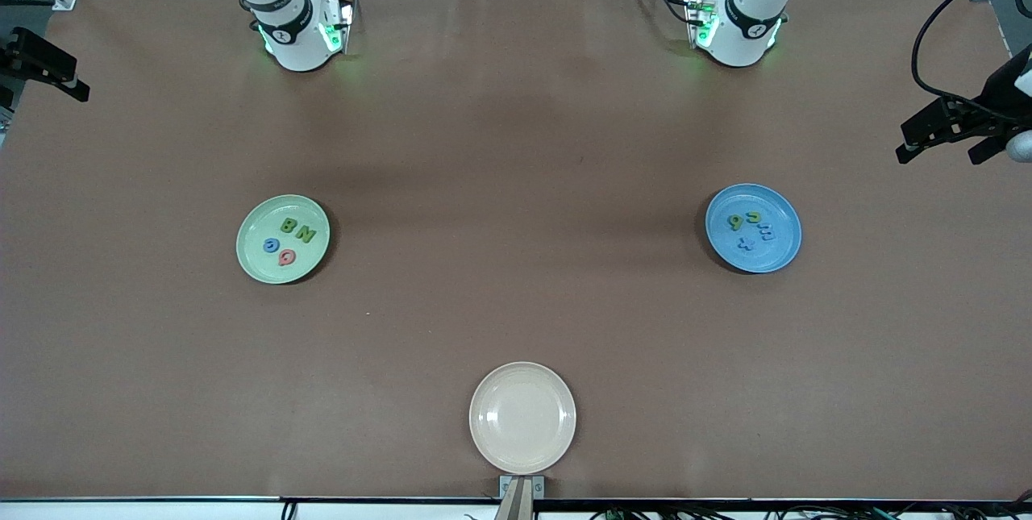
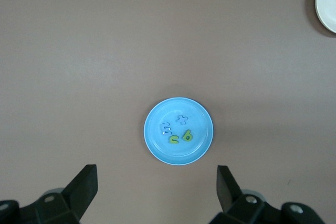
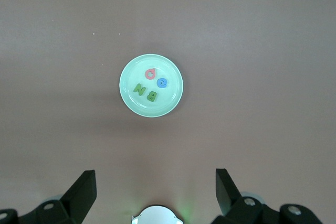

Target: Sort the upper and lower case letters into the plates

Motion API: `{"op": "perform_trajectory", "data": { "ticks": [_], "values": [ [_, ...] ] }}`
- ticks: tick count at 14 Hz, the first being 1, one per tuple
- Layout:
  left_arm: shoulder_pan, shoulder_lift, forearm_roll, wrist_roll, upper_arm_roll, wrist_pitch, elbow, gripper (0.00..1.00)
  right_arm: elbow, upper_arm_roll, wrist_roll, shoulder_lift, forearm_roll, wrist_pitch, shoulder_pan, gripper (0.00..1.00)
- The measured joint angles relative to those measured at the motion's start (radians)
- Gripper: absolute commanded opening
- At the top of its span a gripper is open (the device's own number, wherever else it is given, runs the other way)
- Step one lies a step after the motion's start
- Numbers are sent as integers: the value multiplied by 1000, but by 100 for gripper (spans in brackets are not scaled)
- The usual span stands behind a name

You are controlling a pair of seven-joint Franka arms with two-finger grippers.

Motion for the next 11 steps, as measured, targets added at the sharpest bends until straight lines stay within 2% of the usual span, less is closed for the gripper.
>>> {"op": "perform_trajectory", "data": {
  "ticks": [6, 11],
  "values": [
    [-4, 59, 0, 0, -1, 49, 35, 100, 0, 0, 19, 0, 0, 0, 0, 100],
    [-4, 65, 0, 0, -1, 48, 74, 100, 0, 0, 74, 0, 0, 0, 0, 100]
  ]
}}
